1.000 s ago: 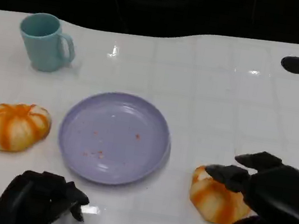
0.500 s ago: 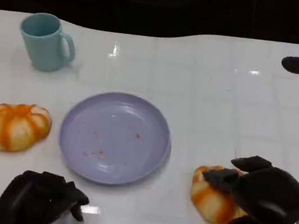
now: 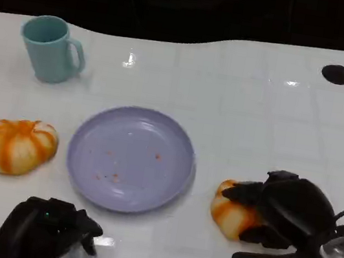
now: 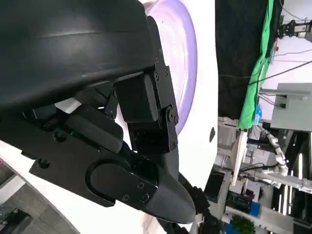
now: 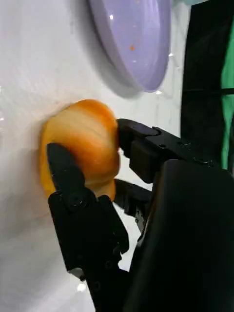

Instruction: Grasp the bread from the table and place it into the plate.

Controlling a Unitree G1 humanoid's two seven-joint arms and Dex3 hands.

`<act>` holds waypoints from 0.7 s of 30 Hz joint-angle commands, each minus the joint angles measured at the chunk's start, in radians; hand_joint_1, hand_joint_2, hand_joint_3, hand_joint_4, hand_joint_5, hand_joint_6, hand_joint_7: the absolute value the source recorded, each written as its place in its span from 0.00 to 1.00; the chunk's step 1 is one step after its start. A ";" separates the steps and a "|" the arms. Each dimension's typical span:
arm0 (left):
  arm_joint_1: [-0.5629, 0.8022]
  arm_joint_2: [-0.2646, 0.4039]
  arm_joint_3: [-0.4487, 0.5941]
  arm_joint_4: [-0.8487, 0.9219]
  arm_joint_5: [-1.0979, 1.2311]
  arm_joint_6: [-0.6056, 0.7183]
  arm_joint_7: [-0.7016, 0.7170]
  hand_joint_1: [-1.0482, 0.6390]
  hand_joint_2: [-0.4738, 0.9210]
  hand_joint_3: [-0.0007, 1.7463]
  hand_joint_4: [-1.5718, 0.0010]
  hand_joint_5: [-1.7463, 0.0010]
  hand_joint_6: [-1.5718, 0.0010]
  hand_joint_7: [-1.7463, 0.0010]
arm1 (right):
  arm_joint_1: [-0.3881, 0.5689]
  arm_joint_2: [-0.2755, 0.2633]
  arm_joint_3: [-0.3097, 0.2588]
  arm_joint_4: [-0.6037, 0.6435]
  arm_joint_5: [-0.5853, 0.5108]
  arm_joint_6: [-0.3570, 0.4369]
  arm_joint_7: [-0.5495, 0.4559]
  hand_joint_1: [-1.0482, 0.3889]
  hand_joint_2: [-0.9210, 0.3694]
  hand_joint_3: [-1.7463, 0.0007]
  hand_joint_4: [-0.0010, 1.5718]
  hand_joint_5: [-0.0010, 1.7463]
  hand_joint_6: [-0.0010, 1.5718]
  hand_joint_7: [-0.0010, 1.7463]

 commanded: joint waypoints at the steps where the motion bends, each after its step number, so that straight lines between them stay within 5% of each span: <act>1: 0.013 0.011 0.002 -0.009 0.006 0.000 0.012 0.00 0.93 0.00 0.52 0.06 0.00 0.89 | -0.017 -0.015 0.014 0.069 0.013 -0.024 -0.058 0.63 0.04 0.80 0.52 1.00 0.52 0.78; 3: 0.013 0.010 0.002 -0.009 0.008 -0.002 0.014 0.00 0.93 0.00 0.51 0.05 0.00 0.89 | -0.023 -0.015 0.014 0.086 0.023 -0.041 -0.091 0.63 0.08 0.75 0.53 1.00 0.48 0.85; 6: 0.013 0.011 0.001 -0.010 0.006 -0.002 0.012 0.00 0.93 0.00 0.51 0.05 0.00 0.89 | -0.031 -0.012 0.013 0.116 0.036 -0.071 -0.151 0.64 0.27 0.51 0.56 1.00 0.45 0.94; 15: 0.033 0.011 0.000 -0.026 -0.001 0.001 0.004 0.00 0.93 0.00 0.51 0.06 0.00 0.90 | -0.019 0.004 0.010 0.137 0.065 -0.141 -0.296 0.63 0.42 0.35 0.57 1.00 0.46 0.97; 21: 0.035 0.011 -0.002 -0.030 0.000 0.005 0.005 0.00 0.93 0.00 0.52 0.06 0.00 0.90 | -0.016 0.036 -0.017 0.123 0.184 -0.217 -0.298 0.64 0.47 0.27 0.60 1.00 0.53 0.89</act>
